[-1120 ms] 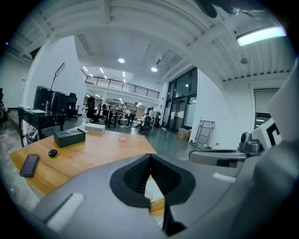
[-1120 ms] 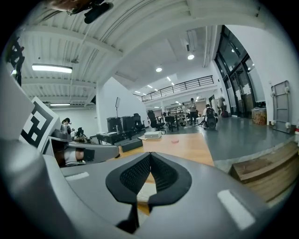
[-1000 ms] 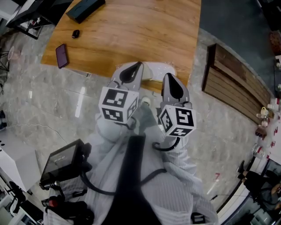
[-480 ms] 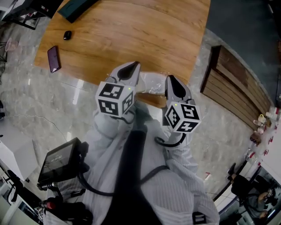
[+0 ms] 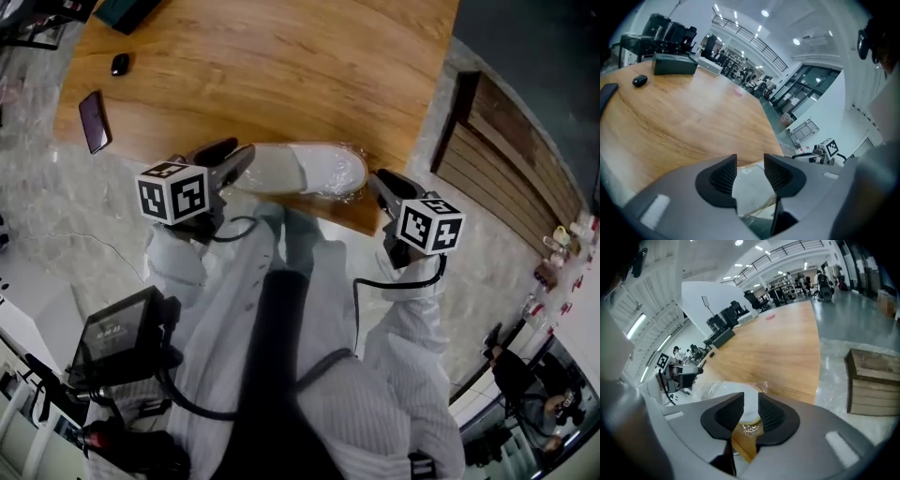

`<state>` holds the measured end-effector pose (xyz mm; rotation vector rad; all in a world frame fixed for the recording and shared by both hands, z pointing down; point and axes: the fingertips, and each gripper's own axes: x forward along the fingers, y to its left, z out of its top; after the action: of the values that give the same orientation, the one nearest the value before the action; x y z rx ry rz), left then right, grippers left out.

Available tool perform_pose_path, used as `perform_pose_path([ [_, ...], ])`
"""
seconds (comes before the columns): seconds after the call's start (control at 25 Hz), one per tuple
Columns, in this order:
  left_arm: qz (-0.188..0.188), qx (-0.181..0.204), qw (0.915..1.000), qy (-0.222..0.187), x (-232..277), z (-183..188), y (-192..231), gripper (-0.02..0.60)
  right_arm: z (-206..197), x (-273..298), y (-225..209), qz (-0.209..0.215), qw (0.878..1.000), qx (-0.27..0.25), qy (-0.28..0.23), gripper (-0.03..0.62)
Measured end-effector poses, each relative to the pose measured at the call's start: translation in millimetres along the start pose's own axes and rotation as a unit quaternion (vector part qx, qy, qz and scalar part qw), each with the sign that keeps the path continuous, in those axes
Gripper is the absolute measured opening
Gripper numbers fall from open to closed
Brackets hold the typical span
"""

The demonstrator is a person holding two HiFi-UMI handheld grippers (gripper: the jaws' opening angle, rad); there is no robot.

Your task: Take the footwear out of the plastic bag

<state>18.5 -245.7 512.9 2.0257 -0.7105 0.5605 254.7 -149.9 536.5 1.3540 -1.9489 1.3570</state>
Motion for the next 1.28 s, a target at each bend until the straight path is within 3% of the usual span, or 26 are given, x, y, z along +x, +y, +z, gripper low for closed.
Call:
perform_pose_path([
  [0.16, 0.018, -0.017, 0.998, 0.059, -14, -24, 38, 0.19, -21, 14, -19, 0.053, 0.996, 0.045, 0.052, 0.135],
  [0.32, -0.003, -0.026, 0.9902, 0.137, -13, -52, 59, 0.196, -29, 25, -26, 0.106, 0.987, 0.091, 0.08, 0.144],
  [0.44, -0.004, -0.003, 0.9817, 0.19, -12, -71, 70, 0.195, -39, 35, -33, 0.117, 0.983, 0.099, 0.101, 0.143],
  [0.56, -0.023, -0.014, 0.9747, 0.222, -11, -86, 70, 0.194, -41, 40, -30, 0.134, 0.979, 0.106, 0.113, 0.133],
  [0.68, -0.045, -0.032, 0.9696, 0.238, -10, -95, 65, 0.19, -41, 40, -26, 0.156, 0.975, 0.108, 0.118, 0.138],
  [1.04, -0.11, -0.039, 0.9576, 0.263, 0, -97, 53, 0.163, -40, 42, -17, 0.22, 0.96, 0.123, 0.119, 0.133],
  [1.28, -0.155, -0.022, 0.9609, 0.228, 4, -86, 61, 0.149, -22, 24, 3, 0.311, 0.942, 0.108, 0.068, 0.098],
])
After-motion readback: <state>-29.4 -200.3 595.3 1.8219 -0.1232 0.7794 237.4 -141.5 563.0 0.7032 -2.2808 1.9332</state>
